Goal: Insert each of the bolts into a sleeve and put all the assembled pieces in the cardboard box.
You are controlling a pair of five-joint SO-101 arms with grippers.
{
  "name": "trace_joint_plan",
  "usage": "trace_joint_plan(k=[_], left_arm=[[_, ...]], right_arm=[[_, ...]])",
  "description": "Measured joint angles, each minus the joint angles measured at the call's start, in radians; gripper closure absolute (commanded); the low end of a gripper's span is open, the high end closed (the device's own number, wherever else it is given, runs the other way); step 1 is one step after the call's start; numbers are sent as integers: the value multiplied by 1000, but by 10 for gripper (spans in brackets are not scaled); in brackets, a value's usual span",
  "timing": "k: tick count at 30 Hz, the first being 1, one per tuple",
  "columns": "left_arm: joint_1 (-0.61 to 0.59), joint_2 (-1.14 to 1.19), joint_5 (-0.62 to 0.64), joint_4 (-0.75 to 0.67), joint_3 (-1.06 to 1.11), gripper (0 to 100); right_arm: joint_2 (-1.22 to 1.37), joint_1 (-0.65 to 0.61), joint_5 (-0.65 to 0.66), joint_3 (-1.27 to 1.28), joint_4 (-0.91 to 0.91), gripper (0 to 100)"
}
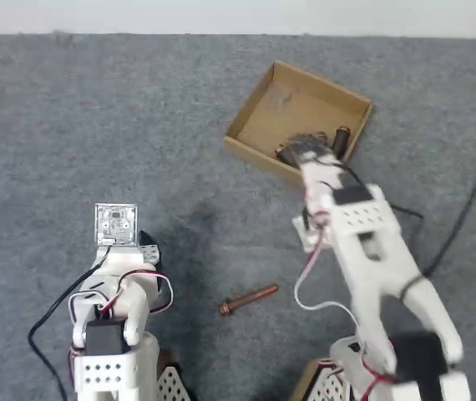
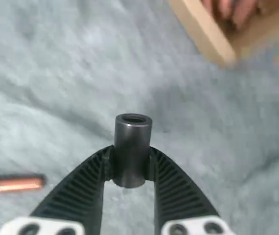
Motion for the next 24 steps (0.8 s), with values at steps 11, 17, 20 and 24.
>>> trace_joint_plan(k=[11,17,20,24], left_arm=[[0,0,0,0,0,983],[0,0,0,0,0,983],[0,0,0,28,0,983],[0,0,0,31,0,983]], right_arm=[[-370,348,34,407,-107,991],[-505,488,115,568,-167,991],[-534,519,143,586,-172,991],[-540,529,153,586,-172,991]])
